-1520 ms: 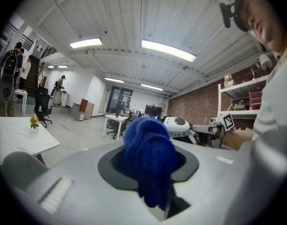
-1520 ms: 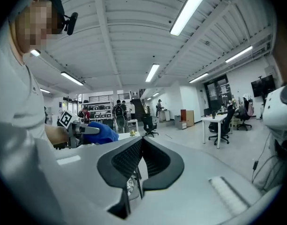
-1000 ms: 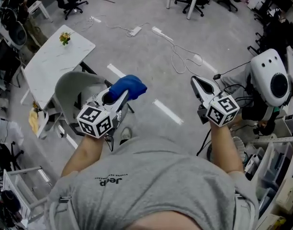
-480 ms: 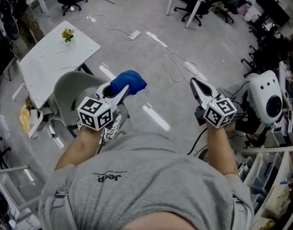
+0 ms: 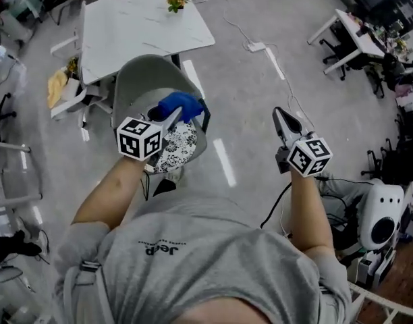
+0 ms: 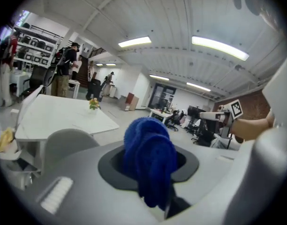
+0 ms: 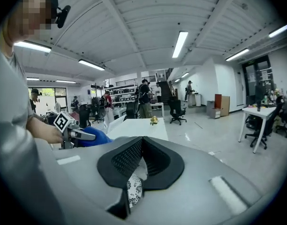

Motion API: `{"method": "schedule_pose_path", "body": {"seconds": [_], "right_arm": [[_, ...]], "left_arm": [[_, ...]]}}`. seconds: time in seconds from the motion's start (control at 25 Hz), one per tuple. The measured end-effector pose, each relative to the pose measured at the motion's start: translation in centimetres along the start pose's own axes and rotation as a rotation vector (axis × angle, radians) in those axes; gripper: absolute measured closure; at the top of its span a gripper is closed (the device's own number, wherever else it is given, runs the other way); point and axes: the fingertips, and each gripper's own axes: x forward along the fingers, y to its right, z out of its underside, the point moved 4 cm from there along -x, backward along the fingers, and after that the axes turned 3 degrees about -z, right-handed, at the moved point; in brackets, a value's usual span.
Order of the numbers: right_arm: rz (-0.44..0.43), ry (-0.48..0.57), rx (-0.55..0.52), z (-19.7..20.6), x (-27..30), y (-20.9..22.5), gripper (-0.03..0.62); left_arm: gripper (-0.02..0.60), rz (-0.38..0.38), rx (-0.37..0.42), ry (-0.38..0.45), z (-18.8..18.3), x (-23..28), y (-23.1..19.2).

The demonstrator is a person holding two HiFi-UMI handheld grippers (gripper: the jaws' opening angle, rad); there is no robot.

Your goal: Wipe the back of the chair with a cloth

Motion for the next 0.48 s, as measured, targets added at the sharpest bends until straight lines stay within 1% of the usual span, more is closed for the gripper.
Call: {"method": "schedule_pose_path", "body": {"seconds": [0.16, 0.28, 0.4, 0.48], "right_arm": [[-0.097, -0.057, 0.0, 1.2, 9.3, -1.8, 0.591], [-0.165, -0.107, -0.011, 2.3, 16.2, -3.2, 0.591], [-0.194, -0.152, -0.013, 3.7, 22.6, -3.9, 0.591], [-0.2, -0.172, 0.007, 4.5, 26.4, -4.2, 0.591]], "left_arm": [[0.407, -0.153, -0.051, -0.046, 2.8, -1.1, -8.8], [0.407, -0.268, -0.12, -0.073, 4.8, -2.2, -15.5], [0.407, -0.368, -0.183, -0.105, 6.4, -2.6, -21.9], [0.407, -0.417, -0.217, -0.129, 7.2, -2.2, -25.7]]}}
